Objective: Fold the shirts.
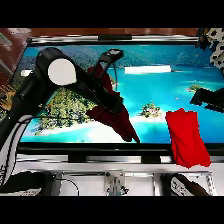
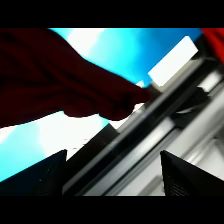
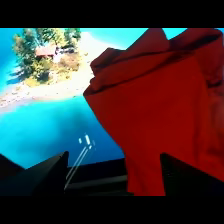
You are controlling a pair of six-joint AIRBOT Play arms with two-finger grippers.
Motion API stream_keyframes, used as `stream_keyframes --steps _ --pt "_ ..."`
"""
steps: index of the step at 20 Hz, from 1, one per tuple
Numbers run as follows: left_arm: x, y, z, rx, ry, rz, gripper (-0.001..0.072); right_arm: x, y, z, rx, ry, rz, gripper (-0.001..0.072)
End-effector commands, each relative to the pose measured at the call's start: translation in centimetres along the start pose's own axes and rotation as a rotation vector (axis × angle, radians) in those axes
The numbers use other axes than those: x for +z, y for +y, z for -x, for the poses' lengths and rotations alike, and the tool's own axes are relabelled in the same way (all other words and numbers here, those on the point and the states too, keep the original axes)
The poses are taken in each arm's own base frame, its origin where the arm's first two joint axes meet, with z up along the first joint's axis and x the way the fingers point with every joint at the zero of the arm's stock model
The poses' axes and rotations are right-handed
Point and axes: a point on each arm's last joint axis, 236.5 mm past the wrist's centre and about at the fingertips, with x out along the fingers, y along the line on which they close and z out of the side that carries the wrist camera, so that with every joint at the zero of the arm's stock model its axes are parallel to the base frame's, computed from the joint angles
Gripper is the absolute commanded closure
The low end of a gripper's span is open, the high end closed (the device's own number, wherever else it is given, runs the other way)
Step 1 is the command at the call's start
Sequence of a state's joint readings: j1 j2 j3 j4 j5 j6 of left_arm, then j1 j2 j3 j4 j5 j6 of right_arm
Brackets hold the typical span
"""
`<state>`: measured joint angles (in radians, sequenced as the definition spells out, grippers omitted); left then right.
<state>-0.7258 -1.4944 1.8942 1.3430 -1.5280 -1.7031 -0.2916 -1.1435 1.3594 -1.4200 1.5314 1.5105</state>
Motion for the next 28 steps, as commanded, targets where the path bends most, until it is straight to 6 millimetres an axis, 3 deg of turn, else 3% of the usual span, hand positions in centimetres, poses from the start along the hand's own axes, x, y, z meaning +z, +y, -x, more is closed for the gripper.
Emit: stream_keyframes --steps 1,3,5,9,13,15,18,19,22,23,28 --pt "-2.9 11.3 0.2 0.209 0.119 0.151 -0.0013 -1.5 2.8 -0.9 0.139 0.058 0.036 0.0027" --pt "-6.1 14.9 -1.9 0.140 0.210 0.278 -0.0013 -3.3 3.9 -2.5 0.199 0.123 0.036 0.0027" --pt "-8.5 17.1 -4.7 0.054 0.241 0.395 -0.0013 -5.4 5.0 -4.4 0.267 0.189 0.036 0.0028" --pt "-10.7 20.4 -10.6 0.034 0.185 0.523 -0.0013 -8.3 6.8 -7.4 0.362 0.269 -0.014 0.0028" --pt "-9.7 19.4 -16.0 -0.011 0.155 0.548 -0.0013 -9.6 8.7 -9.2 0.364 0.310 0.040 0.0028" --pt "-8.3 17.5 -18.0 -0.100 0.123 0.561 -0.0013 -10.5 10.0 -9.9 0.367 0.359 0.064 0.0028" --pt "-8.7 16.1 -20.4 -0.141 0.151 0.572 -0.0013 -11.7 11.3 -11.0 0.370 0.422 0.101 0.0027" --pt "-8.7 16.1 -20.7 -0.142 0.153 0.576 0.0053 -11.9 11.6 -11.3 0.367 0.439 0.098 0.0027" --pt "-8.2 16.3 -20.5 -0.141 0.137 0.574 0.0638 -13.1 12.9 -12.3 0.358 0.490 0.135 0.0028" --pt "-7.9 16.2 -20.1 -0.144 0.134 0.566 0.0667 -13.5 13.5 -12.9 0.352 0.505 0.157 0.0027" --pt "-6.3 15.6 -16.5 -0.143 0.101 0.449 0.0676 -16.7 17.1 -17.1 0.342 0.612 0.247 0.0027"
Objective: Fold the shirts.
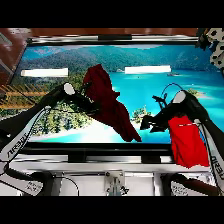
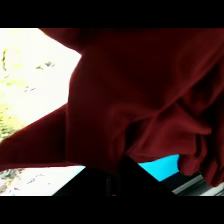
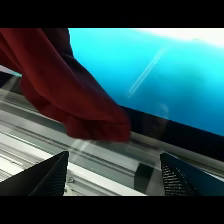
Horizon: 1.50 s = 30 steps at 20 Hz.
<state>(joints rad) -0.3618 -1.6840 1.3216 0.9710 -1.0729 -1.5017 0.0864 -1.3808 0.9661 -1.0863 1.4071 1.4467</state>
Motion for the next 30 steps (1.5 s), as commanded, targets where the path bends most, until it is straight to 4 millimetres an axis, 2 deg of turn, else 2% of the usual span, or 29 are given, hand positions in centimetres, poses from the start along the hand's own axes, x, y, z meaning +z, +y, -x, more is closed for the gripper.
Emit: stream_keyframes --steps 1,4,7,8,10,11,12,13,14,15,16,17,18,19,20,21,22,23,24,25,26,28,30 --pt "-0.2 -0.7 2.2 0.016 -0.006 -0.070 0.0677 0.3 1.5 -4.3 -0.011 0.071 0.049 0.0027" --pt "-0.7 -1.2 3.4 0.022 -0.002 -0.093 0.0676 1.4 2.4 -6.4 0.018 0.058 0.049 0.0027" --pt "-0.5 -1.9 4.5 0.016 -0.028 -0.107 0.0676 2.8 2.7 -6.8 0.033 0.010 0.025 0.0030" --pt "-0.4 -2.2 5.0 0.013 -0.039 -0.113 0.0677 3.0 3.0 -6.8 0.047 0.001 0.019 0.0121" --pt "-0.1 -2.9 6.0 0.009 -0.065 -0.131 0.0677 3.3 3.7 -6.8 0.076 -0.010 0.039 0.0372" --pt "0.3 -3.5 6.8 0.005 -0.086 -0.157 0.0677 3.4 3.9 -6.6 0.081 -0.012 0.040 0.0581" --pt "0.9 -4.2 7.8 0.000 -0.113 -0.188 0.0677 3.7 4.3 -6.0 0.084 -0.020 0.058 0.0641" --pt "1.7 -5.2 9.4 -0.006 -0.154 -0.217 0.0677 4.1 5.0 -4.8 0.083 -0.044 0.108 0.0640" --pt "2.7 -6.5 11.4 -0.014 -0.206 -0.259 0.0677 5.0 6.1 -2.6 0.075 -0.094 0.186 0.0640" --pt "4.0 -8.1 14.2 -0.021 -0.279 -0.318 0.0677 6.3 7.1 0.4 0.043 -0.172 0.263 0.0641" --pt "5.5 -10.4 18.2 -0.026 -0.381 -0.403 0.0677 7.9 8.6 4.8 -0.009 -0.300 0.361 0.0641" --pt "6.7 -13.2 23.2 -0.030 -0.506 -0.494 0.0677 9.4 10.4 10.2 -0.069 -0.457 0.458 0.0641" --pt "7.4 -16.2 28.5 -0.036 -0.645 -0.573 0.0677 10.6 12.8 17.6 -0.143 -0.676 0.546 0.0641" --pt "7.6 -19.7 35.2 -0.050 -0.825 -0.640 0.0677 10.8 15.5 25.8 -0.204 -0.924 0.609 0.0641" --pt "7.0 -22.8 41.7 -0.066 -1.008 -0.693 0.0676 9.4 18.6 34.5 -0.240 -1.195 0.659 0.0640" --pt "5.4 -25.8 48.7 -0.099 -1.215 -0.732 0.0677 6.1 21.8 43.2 -0.239 -1.479 0.695 0.0641" --pt "3.3 -27.8 54.7 -0.144 -1.407 -0.737 0.0677 1.6 24.4 50.2 -0.199 -1.717 0.709 0.0641" --pt "0.6 -29.1 60.0 -0.203 -1.590 -0.722 0.0677 -2.3 26.1 54.5 -0.144 -1.868 0.713 0.0641" --pt "-1.8 -29.4 63.6 -0.242 -1.716 -0.706 0.0676 -5.4 27.1 56.9 -0.088 -1.946 0.713 0.0641" --pt "-4.1 -29.3 66.0 -0.261 -1.804 -0.692 0.0677 -7.6 27.9 57.8 -0.028 -1.969 0.718 0.0641" --pt "-5.7 -29.1 66.9 -0.269 -1.837 -0.686 0.0677 -8.6 28.4 57.7 0.017 -1.957 0.725 0.0641" --pt "-7.1 -28.9 66.3 -0.262 -1.811 -0.694 0.0677 -8.5 29.1 55.8 0.093 -1.865 0.733 0.0641" --pt "-6.8 -28.6 65.8 -0.226 -1.797 -0.702 0.0677 -6.9 29.1 52.6 0.111 -1.721 0.726 0.0641"
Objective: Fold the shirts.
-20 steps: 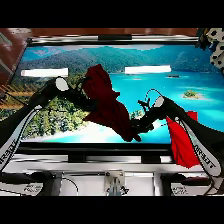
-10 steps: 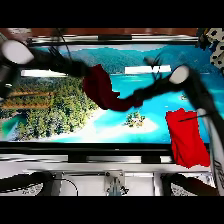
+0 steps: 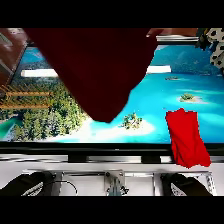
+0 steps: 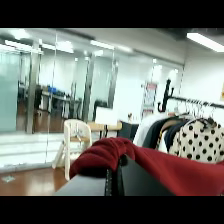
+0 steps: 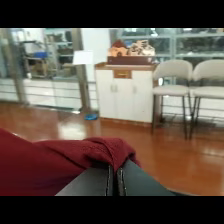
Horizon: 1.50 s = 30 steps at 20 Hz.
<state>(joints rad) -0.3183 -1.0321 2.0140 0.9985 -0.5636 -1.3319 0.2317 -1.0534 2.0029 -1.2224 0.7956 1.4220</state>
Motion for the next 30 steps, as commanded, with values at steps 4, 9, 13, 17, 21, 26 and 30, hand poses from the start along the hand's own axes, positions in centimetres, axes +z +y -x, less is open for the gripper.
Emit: stream_keyframes --steps 4,9,13,17,21,26,30 --pt "1.6 4.7 1.0 0.154 -0.062 0.034 0.0677 -7.0 1.8 0.2 0.075 0.304 -0.086 0.0640" --pt "-10.0 12.7 -2.2 0.282 0.219 0.192 0.0678 -16.5 -0.6 1.8 -0.019 0.691 -0.105 0.0641" --pt "-31.0 10.5 -4.2 0.149 0.760 0.297 0.0676 -28.7 -0.9 6.7 -0.042 1.245 -0.218 0.0640" --pt "-47.2 8.2 -3.8 0.084 1.061 0.380 0.0676 -38.0 -1.0 9.8 -0.029 1.521 -0.282 0.0640" --pt "-58.9 7.2 -0.8 0.097 1.279 0.475 0.0641 -44.1 -3.0 10.5 -0.101 1.574 -0.261 0.0640" --pt "-58.0 11.6 8.8 0.254 1.626 0.553 -0.0010 -44.5 -5.6 8.0 -0.195 1.455 -0.203 0.0640" --pt "-51.4 14.6 16.1 0.353 1.766 0.556 -0.0011 -44.3 -7.6 7.4 -0.252 1.418 -0.140 0.0639"
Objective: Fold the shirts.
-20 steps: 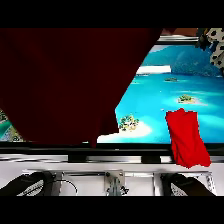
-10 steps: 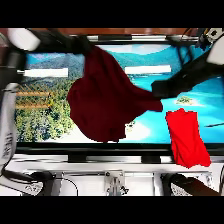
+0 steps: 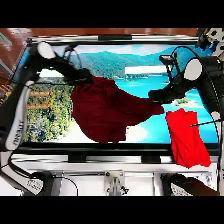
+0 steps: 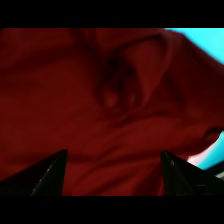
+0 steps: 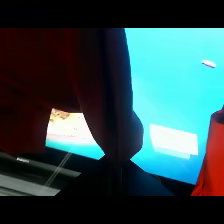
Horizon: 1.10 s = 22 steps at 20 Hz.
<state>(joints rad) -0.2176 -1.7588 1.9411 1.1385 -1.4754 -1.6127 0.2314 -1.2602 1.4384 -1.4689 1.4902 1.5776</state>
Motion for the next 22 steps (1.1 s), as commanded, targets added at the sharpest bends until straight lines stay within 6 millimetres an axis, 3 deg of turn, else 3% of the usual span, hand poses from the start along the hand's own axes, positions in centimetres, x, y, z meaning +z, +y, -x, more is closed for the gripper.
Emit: stream_keyframes --steps 1,2,5,8,12,18,22 --pt "-7.2 4.2 3.2 0.072 0.161 0.086 -0.0007 1.7 -1.5 -0.2 -0.061 -0.071 -0.001 0.0640" --pt "-9.6 4.7 2.3 0.074 0.164 0.120 0.0048 2.0 -1.4 -0.2 -0.058 -0.085 -0.002 0.0639" --pt "-18.1 4.0 -1.6 -0.035 0.145 0.279 0.0062 2.4 -1.3 -0.2 -0.054 -0.099 -0.001 0.0640" --pt "-22.3 3.9 -3.9 -0.147 0.052 0.454 0.0062 2.6 -1.3 -0.1 -0.054 -0.107 0.000 0.0639" --pt "-24.0 3.3 -6.6 -0.246 0.039 0.534 0.0101 2.4 -1.3 -0.2 -0.054 -0.100 0.000 0.0640" --pt "-23.2 2.3 -10.5 -0.328 0.053 0.568 0.0102 2.3 -1.3 -0.2 -0.054 -0.097 -0.002 0.0639" --pt "-23.8 2.1 -12.3 -0.346 0.090 0.579 0.0102 2.3 -1.3 -0.2 -0.054 -0.098 -0.004 0.0639"
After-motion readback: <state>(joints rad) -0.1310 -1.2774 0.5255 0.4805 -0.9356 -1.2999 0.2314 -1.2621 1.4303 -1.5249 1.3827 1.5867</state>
